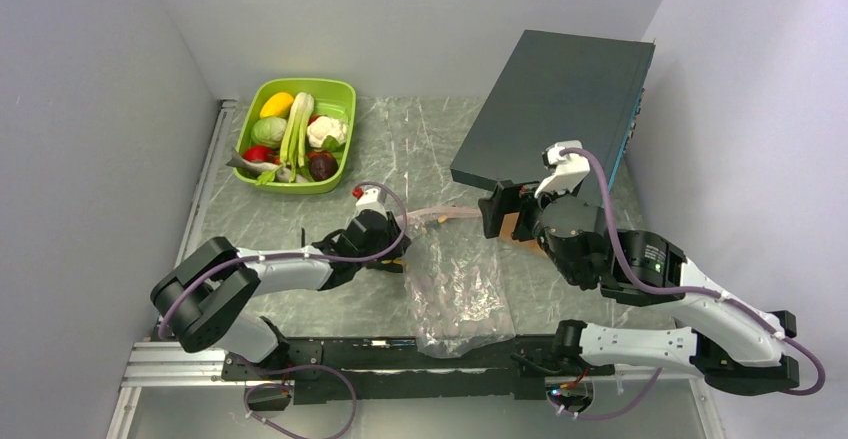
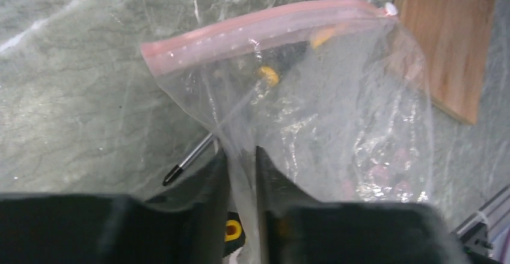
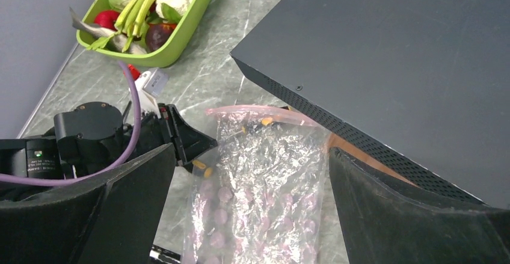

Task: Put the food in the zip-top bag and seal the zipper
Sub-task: Pick up the zipper food storage bag at the center of the board, then adjust the zipper on the food storage bag.

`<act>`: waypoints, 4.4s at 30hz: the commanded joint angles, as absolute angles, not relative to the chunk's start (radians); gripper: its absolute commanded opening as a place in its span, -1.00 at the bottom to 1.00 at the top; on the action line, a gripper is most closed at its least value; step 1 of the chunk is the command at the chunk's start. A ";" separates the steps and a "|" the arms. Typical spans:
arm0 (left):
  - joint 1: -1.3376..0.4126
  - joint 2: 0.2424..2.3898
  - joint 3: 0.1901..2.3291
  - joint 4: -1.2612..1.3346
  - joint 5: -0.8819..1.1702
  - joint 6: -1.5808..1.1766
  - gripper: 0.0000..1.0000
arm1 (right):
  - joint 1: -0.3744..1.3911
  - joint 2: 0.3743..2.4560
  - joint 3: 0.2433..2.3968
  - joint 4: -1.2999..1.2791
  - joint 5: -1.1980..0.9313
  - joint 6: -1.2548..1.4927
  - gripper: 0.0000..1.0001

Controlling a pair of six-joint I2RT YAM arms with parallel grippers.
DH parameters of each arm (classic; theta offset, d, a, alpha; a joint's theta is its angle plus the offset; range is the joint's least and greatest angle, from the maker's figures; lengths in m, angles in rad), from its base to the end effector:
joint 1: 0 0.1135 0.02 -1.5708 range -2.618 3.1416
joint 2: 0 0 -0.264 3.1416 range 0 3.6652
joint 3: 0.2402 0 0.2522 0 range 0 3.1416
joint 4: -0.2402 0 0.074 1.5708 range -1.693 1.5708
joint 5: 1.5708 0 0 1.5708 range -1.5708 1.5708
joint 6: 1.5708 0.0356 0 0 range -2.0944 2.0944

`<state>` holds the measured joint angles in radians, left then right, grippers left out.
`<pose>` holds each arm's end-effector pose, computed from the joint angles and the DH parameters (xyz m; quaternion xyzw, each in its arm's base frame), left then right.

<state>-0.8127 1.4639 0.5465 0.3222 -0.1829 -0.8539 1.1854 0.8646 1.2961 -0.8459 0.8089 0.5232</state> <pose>0.1963 -0.1979 0.1568 -0.0609 0.8786 -0.2912 0.3736 0.0751 0.1166 0.4316 -0.0469 0.7980 0.1625 0.5785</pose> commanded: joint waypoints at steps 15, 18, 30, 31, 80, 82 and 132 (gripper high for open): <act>-0.819 1.001 0.804 -0.354 -0.311 -0.646 -1.00 | 1.186 0.879 1.299 -0.776 0.782 0.407 1.00; -0.807 0.935 0.896 -0.533 -0.419 -0.608 -1.00 | 1.185 0.913 1.309 -0.783 0.797 0.414 1.00; -0.781 0.644 0.946 -0.487 -0.333 -0.357 -1.00 | 1.183 1.171 1.443 -0.806 0.770 0.540 1.00; -0.782 0.613 0.898 -0.453 -0.295 -0.356 -1.00 | 1.182 1.198 1.465 -0.806 0.768 0.579 1.00; -0.781 0.398 0.653 -0.224 -0.146 -0.366 -1.00 | 0.962 1.691 1.794 -0.850 0.305 1.555 0.27; -0.781 0.396 0.646 -0.210 -0.144 -0.370 -1.00 | 0.973 1.686 1.783 -0.853 0.314 1.566 0.15; -0.781 0.605 1.068 -0.651 -0.121 -0.361 0.99 | 0.988 0.780 1.275 -0.732 0.143 0.316 -1.00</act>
